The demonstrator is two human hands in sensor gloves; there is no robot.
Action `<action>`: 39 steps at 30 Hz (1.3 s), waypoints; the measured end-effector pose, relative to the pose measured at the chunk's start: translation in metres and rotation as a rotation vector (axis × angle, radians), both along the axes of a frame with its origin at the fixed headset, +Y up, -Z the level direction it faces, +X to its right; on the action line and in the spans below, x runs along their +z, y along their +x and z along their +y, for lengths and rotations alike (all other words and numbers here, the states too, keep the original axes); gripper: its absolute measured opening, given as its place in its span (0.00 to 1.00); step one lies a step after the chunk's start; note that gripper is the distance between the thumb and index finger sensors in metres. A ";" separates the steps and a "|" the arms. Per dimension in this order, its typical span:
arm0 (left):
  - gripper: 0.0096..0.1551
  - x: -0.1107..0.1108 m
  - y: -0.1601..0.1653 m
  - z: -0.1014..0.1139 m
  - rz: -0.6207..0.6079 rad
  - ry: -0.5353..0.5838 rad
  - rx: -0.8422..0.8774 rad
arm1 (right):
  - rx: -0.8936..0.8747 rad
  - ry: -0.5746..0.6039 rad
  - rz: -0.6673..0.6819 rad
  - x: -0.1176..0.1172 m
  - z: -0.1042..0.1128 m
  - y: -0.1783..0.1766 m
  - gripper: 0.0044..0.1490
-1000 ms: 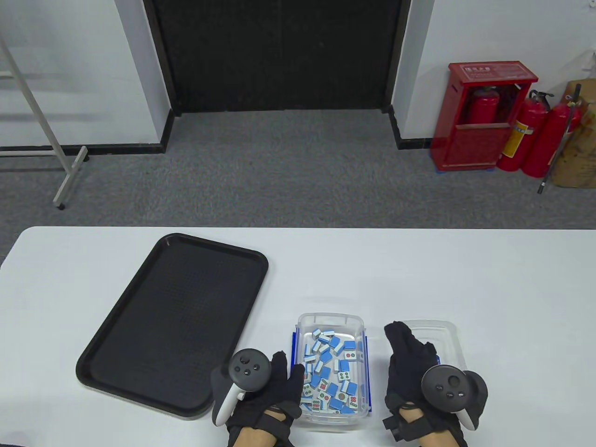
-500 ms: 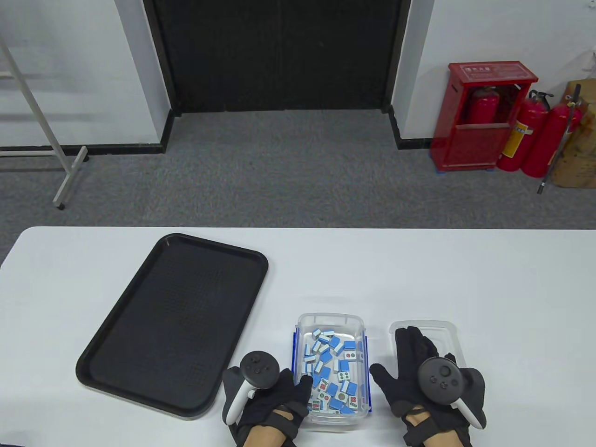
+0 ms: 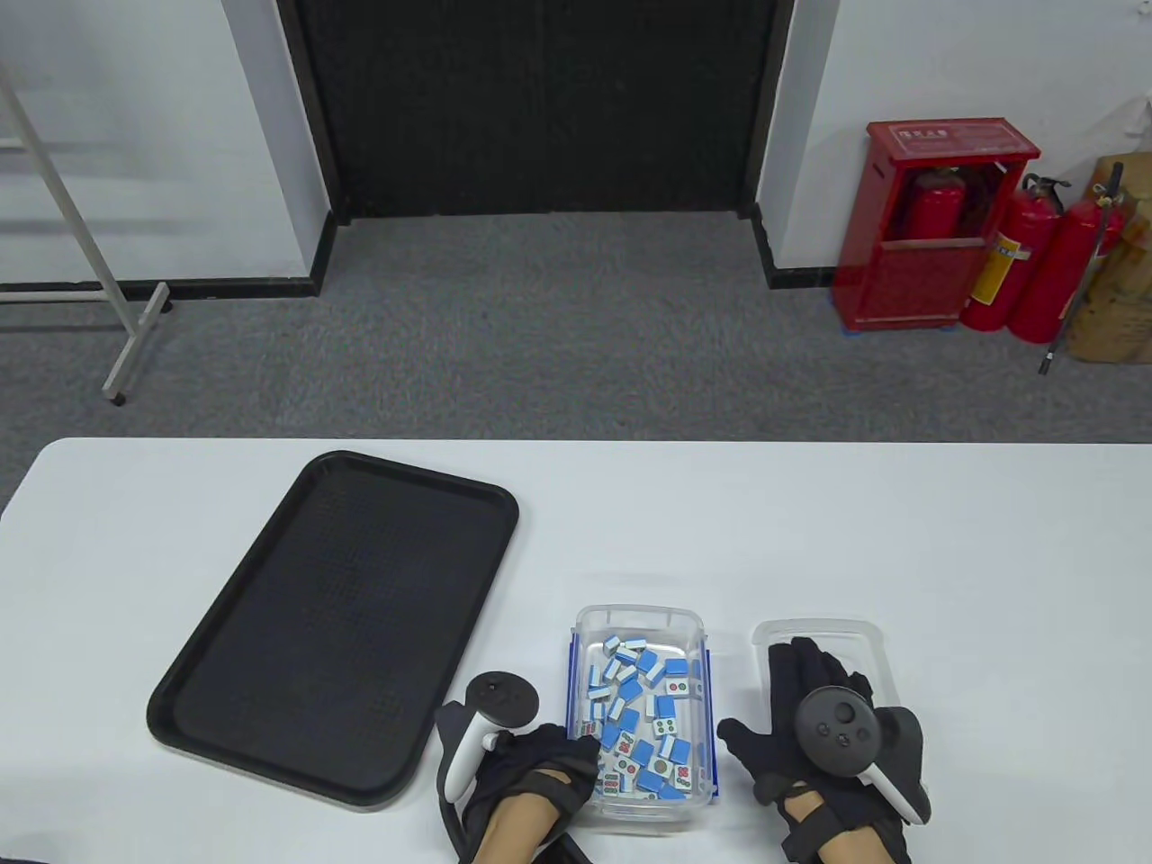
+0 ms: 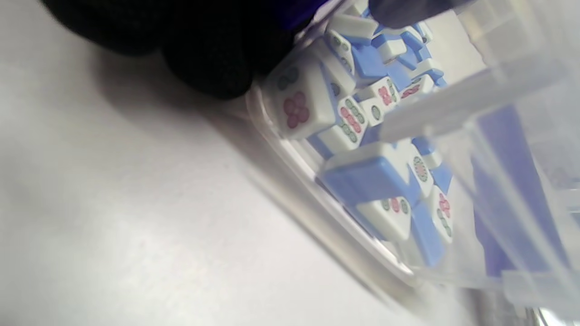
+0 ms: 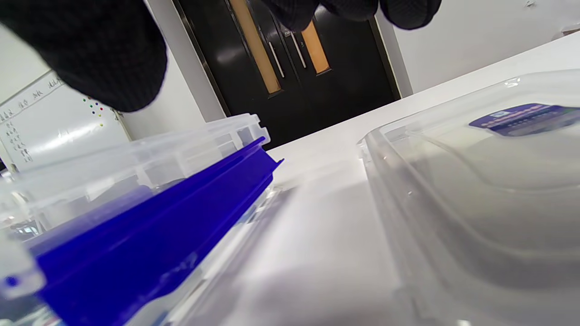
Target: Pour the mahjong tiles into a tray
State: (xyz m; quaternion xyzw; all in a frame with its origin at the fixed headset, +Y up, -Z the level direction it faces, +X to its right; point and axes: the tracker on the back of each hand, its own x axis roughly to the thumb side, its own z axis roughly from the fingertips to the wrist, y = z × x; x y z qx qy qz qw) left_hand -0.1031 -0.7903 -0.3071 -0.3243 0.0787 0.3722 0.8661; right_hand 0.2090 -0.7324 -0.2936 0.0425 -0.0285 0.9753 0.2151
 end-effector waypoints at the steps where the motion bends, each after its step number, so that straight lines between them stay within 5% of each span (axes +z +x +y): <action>1: 0.35 0.001 0.000 -0.001 0.023 0.028 0.010 | -0.006 0.000 -0.007 0.000 -0.001 0.001 0.60; 12: 0.35 0.007 -0.011 0.007 0.135 0.073 0.163 | -0.177 0.005 -0.039 0.002 -0.005 0.018 0.53; 21: 0.37 0.008 -0.050 0.009 0.354 0.019 0.640 | -0.116 -0.011 -0.013 0.003 -0.003 0.012 0.52; 30: 0.39 0.007 -0.099 0.030 0.496 0.125 0.887 | -0.092 -0.031 -0.011 0.003 -0.004 0.009 0.52; 39: 0.42 -0.023 -0.164 0.071 0.542 0.259 0.761 | -0.014 0.027 0.053 0.006 0.002 -0.007 0.51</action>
